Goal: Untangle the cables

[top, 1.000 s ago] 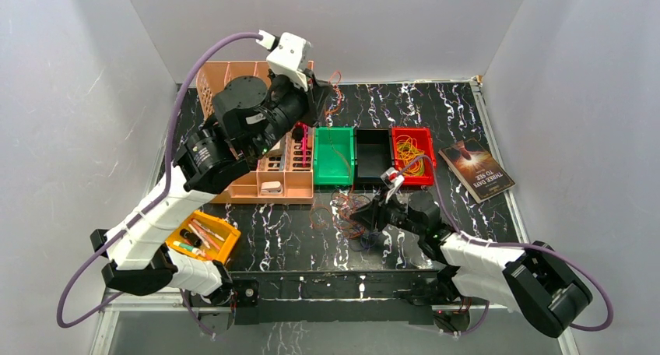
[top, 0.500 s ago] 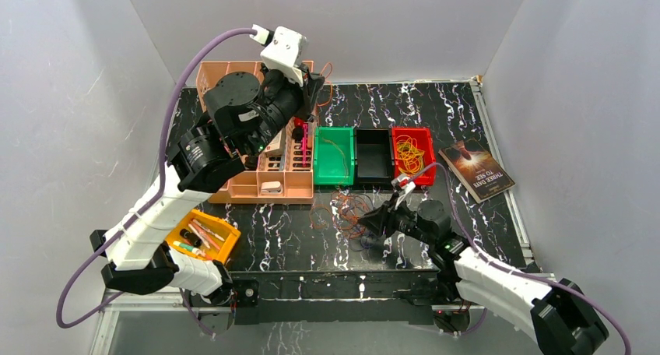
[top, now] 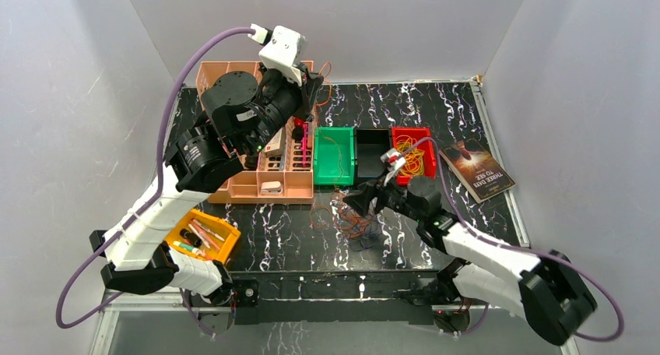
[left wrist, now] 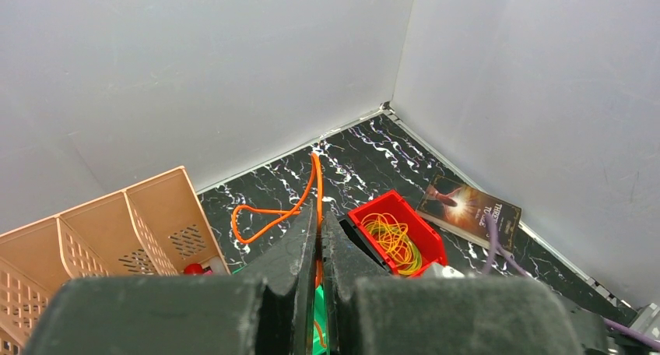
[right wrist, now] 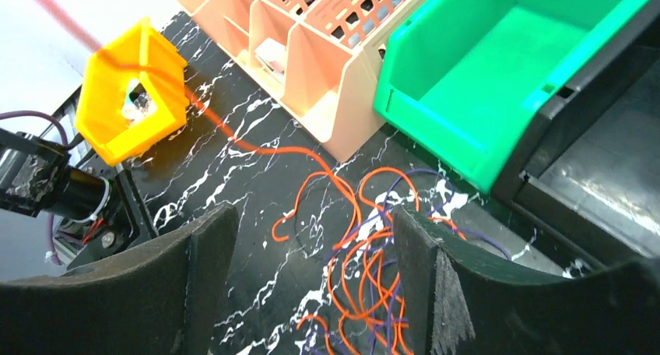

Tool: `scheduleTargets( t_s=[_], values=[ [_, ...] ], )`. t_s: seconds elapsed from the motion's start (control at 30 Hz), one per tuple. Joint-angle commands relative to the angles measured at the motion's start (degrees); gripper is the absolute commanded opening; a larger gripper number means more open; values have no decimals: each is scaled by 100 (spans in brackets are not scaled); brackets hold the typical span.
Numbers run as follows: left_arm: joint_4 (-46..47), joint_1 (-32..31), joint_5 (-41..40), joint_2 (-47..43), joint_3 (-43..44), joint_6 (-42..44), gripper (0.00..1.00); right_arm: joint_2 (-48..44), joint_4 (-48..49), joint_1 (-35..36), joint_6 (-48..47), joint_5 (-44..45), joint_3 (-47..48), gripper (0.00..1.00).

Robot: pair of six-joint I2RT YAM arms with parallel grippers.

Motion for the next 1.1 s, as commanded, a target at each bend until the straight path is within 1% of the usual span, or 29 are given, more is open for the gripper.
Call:
scheduleTargets(
  t_s=[0.0,0.13,0.3,0.47,0.6,0.73,0.83,1.07],
  values=[
    [34,-22,-52,-39,183,60,0,907,1023,26,-66,-126,525,81],
    [36,-22,-64,-39,183,56,0,1627,1313,47,86,140,666,80],
    [28,-22,-155,-39,202,130,0,2185,1030,145,124,525,711,70],
    [81,-22,-375,-104,146,273,0,2113,675,196,403,1095,381,54],
    [173,-22,-607,-211,117,458,0,1754,-45,202,679,1894,50,46],
    [205,-23,-773,-266,210,646,0,1455,-841,205,716,2528,-87,45],
    [250,-27,-914,-324,265,796,0,1215,-1152,205,772,2794,-234,46],
    [282,-22,-1027,-422,394,989,0,987,-1433,203,1097,2668,-337,46]
  ],
)
